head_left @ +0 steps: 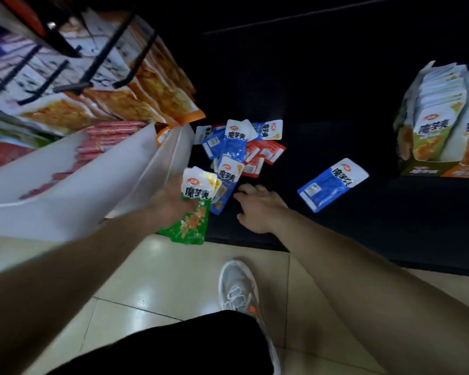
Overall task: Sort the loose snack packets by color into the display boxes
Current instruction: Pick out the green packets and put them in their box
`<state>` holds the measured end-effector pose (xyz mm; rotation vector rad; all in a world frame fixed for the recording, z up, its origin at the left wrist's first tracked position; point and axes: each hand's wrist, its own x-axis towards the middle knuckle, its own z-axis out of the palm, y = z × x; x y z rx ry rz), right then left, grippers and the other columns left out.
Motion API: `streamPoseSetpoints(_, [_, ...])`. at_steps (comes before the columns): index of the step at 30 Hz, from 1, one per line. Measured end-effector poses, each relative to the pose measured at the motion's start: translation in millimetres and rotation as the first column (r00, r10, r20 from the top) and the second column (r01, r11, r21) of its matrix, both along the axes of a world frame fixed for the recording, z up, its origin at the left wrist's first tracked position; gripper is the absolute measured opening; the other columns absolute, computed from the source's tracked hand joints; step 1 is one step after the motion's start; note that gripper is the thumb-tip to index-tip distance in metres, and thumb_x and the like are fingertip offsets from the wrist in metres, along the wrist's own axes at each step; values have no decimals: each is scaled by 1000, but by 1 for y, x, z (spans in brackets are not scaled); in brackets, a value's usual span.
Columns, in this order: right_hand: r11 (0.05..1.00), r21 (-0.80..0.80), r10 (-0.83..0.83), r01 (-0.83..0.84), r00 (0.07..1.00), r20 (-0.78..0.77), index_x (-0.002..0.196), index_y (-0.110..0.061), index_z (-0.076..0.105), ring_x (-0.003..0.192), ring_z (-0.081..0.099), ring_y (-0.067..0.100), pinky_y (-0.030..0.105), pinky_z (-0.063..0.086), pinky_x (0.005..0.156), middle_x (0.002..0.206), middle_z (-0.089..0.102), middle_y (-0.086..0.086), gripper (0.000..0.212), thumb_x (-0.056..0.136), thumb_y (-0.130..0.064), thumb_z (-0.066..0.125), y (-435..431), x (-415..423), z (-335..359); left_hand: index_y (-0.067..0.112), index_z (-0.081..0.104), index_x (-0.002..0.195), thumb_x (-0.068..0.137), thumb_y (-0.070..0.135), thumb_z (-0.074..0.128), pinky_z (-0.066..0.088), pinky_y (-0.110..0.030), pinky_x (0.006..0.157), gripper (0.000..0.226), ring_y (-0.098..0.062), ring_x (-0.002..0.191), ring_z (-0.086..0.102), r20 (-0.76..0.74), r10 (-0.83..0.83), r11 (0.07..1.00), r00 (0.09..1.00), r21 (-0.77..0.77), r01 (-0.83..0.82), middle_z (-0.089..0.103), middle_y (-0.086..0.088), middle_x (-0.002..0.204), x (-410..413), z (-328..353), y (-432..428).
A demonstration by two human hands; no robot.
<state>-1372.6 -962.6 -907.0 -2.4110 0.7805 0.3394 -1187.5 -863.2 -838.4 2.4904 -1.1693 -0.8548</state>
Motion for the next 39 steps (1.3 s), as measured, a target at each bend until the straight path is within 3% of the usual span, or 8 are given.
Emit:
streamPoseSetpoints(7, [952,-186,233,-244,969,-77,157,-44,5,154,-13,27,57,-5,121,168,-13,-5,68,99,-57,39,27,63,-45,8,48,131,85,10,73,50,-36,87,53,-30,102,61,-70,322,946,944,-19,-324,58,-4,107,18,-67,52])
streamPoseSetpoints(10, [946,-268,178,-184,983,-44,157,-43,4,154,-9,31,58,-2,121,168,-11,-2,66,100,-59,33,19,36,-53,31,54,114,74,23,79,56,-49,88,48,-34,98,66,-118,342,937,932,-28,-348,68,-9,101,19,-80,47])
streamPoseSetpoints(17, [918,-393,-41,50,999,32,147,-27,39,149,12,36,55,9,122,161,18,8,57,98,-56,36,-13,-22,-48,19,57,109,84,4,71,56,-45,85,32,-28,93,65,-165,230,970,959,-41,-240,65,-7,101,-2,-95,8])
streamPoseSetpoints(21, [947,-261,172,-187,982,-76,158,-38,-2,153,-15,29,53,-4,123,167,-17,0,72,99,-61,32,-37,6,-58,19,50,103,88,-5,65,50,-21,59,32,-19,77,58,-184,292,944,938,-101,-314,60,0,87,-16,-100,-12])
streamPoseSetpoints(23, [936,-289,186,-201,979,-80,158,-38,11,153,-3,29,51,-1,123,167,-3,1,71,97,-63,35,-48,7,-58,12,51,109,90,-5,61,42,-8,50,27,-12,70,54,-203,333,921,921,-138,-364,56,4,84,-11,-101,-21])
streamPoseSetpoints(26, [905,-417,118,-91,992,40,148,-26,38,141,20,29,49,13,121,152,26,5,70,90,-65,42,-62,12,-46,9,55,109,86,6,65,51,-21,62,25,-20,79,64,-179,370,901,912,-171,-399,63,0,88,-7,-104,-31])
streamPoseSetpoints(31, [955,-253,140,-156,987,-79,157,-43,-2,152,-19,28,55,-3,123,166,-21,-4,75,96,-67,34,-81,52,-42,13,62,114,84,11,65,52,-30,69,31,-25,87,68,-207,435,853,876,-217,-475,71,-5,96,-11,-115,-33])
streamPoseSetpoints(39, [850,-526,-72,33,996,-54,146,-20,39,138,25,37,60,12,119,150,31,11,63,96,-58,35,-74,21,-37,26,55,93,88,-5,64,46,-27,74,32,-12,81,59,-282,433,815,856,-284,-505,62,6,85,-11,-105,-34])
